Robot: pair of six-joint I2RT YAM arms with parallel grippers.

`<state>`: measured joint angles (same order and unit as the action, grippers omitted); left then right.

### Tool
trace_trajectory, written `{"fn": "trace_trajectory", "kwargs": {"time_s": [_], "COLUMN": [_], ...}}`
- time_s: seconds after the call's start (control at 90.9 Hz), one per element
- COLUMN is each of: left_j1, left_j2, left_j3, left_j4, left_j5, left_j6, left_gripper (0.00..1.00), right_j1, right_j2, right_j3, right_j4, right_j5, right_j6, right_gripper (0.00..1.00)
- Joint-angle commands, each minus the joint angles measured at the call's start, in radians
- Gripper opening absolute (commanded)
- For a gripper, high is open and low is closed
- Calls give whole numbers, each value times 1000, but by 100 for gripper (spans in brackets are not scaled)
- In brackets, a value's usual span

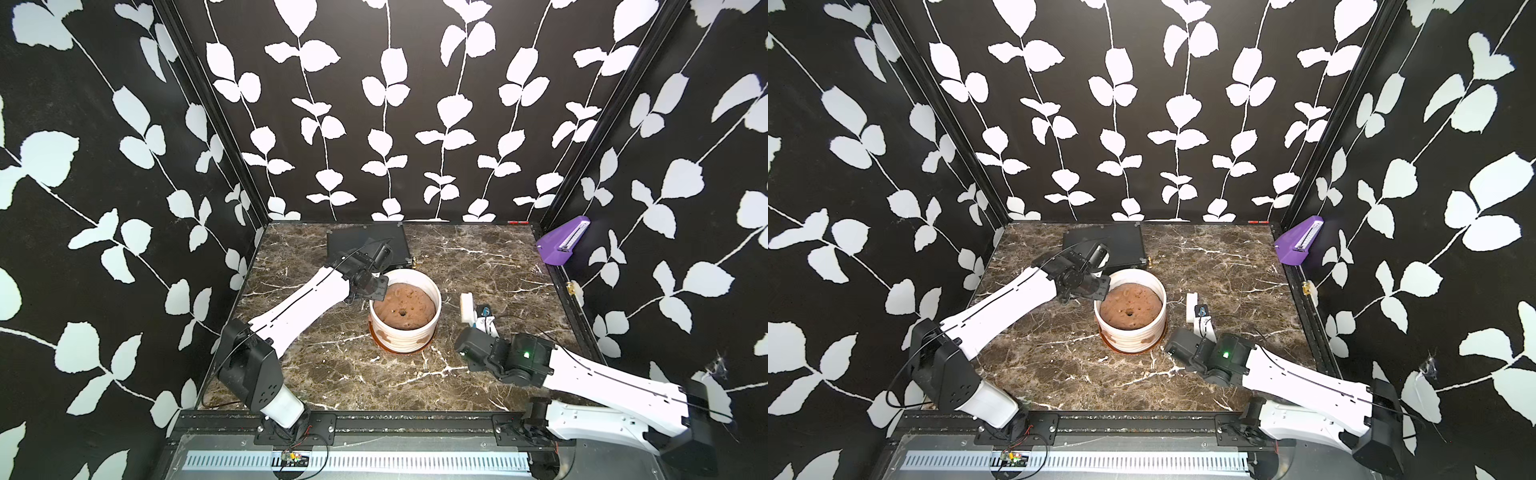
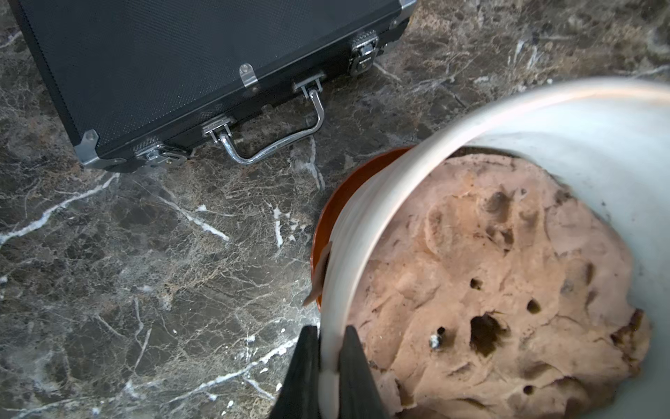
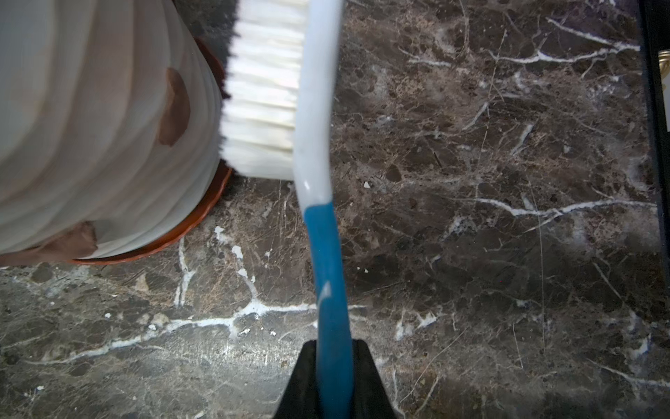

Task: Scrub the dried mud off the ceramic pot
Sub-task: Brush off the soil from the pot.

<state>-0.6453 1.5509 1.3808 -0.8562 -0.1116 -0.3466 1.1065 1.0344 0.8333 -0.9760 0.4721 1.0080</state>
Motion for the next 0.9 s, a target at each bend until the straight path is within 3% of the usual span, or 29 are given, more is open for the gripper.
{"fn": "trace_trajectory", "kwargs": {"time_s": [0.0,0.264,0.66,0.803,0.891], "left_j1": [4,4,4,4,4], "left_j2": [-57,-52,-55,-52,-51], "left_j3": [-31,-34,-60,-64,-66], "left_j4": [-6,4,23,32,35], "left_j5": [42,42,57,62,63], "left_j6": [-68,-69,-67,-60,-57], "left_gripper": [1,0,0,0,0], "right_j1": [11,73,74,48,-17], "right_j2": [13,62,216,316,364], "right_j3": [34,42,76,98,127], "right_j4": [-16,104,264,311,247], "right_j5": [-40,-94,-129,-156,-129], "right_j6": [32,64,47,5,-11], "right_gripper": [0,0,0,0,0]}}
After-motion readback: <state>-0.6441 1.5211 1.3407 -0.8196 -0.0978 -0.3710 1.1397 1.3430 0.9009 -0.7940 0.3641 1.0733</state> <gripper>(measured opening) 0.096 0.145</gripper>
